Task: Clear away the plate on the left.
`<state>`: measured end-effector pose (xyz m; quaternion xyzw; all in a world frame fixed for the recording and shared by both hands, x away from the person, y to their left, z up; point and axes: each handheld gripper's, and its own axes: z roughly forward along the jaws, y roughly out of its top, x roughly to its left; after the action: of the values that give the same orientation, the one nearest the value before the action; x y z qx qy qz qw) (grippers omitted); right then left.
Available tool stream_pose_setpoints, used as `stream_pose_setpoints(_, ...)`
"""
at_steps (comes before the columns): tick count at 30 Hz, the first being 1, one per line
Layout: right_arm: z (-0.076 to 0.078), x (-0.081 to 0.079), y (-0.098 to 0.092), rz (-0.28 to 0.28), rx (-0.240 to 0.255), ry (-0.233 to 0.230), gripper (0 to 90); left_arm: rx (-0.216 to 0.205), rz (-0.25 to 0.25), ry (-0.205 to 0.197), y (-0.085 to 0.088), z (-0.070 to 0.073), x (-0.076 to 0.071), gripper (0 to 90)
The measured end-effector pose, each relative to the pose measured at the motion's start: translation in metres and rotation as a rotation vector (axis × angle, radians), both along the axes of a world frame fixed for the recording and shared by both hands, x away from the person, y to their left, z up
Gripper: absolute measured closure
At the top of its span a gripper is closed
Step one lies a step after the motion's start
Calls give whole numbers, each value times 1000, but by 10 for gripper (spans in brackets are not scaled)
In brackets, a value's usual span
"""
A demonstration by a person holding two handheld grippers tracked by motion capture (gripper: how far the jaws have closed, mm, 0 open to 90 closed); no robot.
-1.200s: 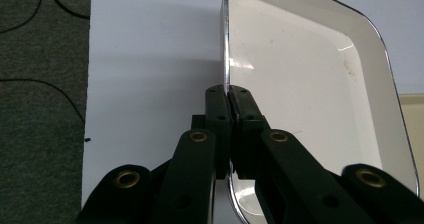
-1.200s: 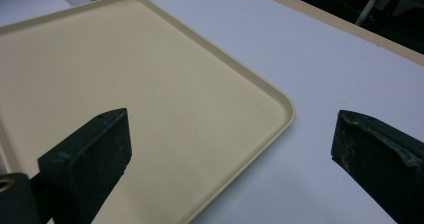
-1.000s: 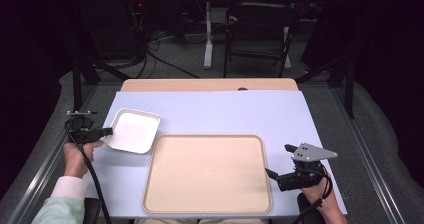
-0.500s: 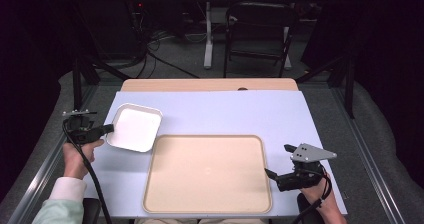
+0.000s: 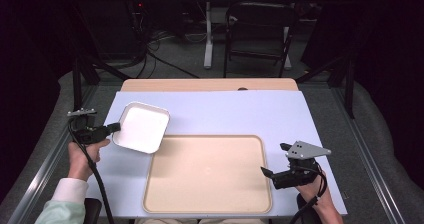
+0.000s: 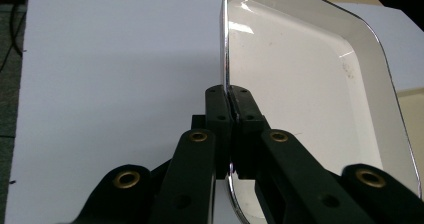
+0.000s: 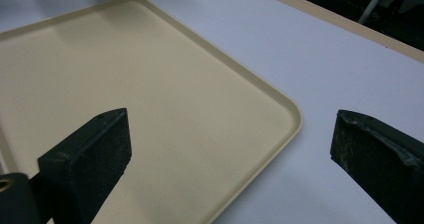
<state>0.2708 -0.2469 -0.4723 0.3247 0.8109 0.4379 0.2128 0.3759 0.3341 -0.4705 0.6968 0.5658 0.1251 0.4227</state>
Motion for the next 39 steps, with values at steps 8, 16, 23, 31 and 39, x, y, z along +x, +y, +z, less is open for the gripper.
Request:
stream_pose_setpoints(8,0,4,5,-14,11,19,23,2,-46,-8,-21,1,-1,881)
stream_pose_setpoints(16,1,10,16,-2,10,33,21,-1,-97,-11,-42,2,-3,882)
stream_pose_setpoints(23,2,22,36,24,-2,48,21,-8,-122,-23,-57,4,-6,881)
stream_pose_setpoints(31,2,36,59,51,-9,69,21,-17,-153,-35,-69,6,-8,882)
stream_pose_setpoints(39,0,48,79,75,-9,110,22,-21,-173,-43,-79,7,-9,881)
